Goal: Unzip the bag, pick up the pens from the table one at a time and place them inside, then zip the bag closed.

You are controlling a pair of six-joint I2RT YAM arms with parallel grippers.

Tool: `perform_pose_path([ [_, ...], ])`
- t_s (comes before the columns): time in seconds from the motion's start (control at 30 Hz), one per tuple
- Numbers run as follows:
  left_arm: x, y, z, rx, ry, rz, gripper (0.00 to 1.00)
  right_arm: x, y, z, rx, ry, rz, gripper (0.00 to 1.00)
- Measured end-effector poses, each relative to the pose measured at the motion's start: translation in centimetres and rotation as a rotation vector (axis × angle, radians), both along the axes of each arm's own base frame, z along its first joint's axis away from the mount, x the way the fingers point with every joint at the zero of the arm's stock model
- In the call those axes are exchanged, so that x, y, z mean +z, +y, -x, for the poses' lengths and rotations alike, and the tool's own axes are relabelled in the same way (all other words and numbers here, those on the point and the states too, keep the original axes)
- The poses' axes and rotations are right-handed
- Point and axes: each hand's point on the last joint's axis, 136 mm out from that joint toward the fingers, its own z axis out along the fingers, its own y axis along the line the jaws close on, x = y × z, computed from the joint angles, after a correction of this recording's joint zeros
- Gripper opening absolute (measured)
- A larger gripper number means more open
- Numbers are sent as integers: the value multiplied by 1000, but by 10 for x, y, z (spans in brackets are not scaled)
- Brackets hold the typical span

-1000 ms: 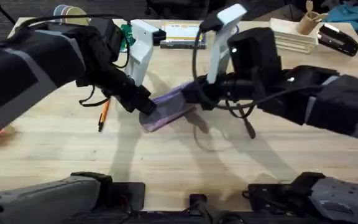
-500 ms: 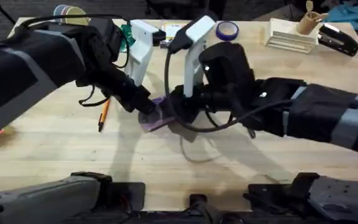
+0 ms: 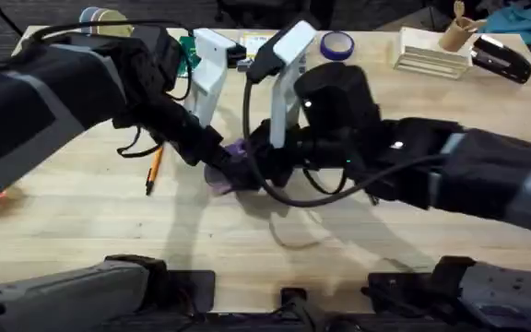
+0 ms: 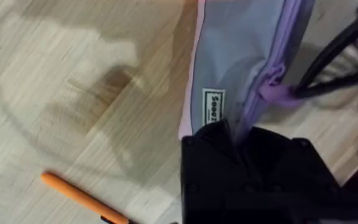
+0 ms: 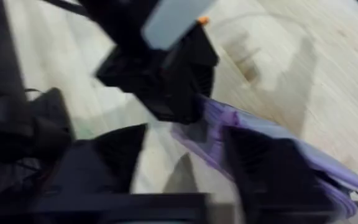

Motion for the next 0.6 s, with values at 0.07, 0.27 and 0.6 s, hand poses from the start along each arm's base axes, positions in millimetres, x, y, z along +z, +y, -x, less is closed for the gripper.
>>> perform_pose_path([
  [0.07,0,0,0,0,-1,0,43,10,-4,5,12,7,-10,902],
  [0.27,0,0,-1,0,-2,1,43,32,-33,4,8,2,59,996],
  [0.6,1,-1,-2,4,-5,7,500,63,-62,-18,-11,-111,195,997],
])
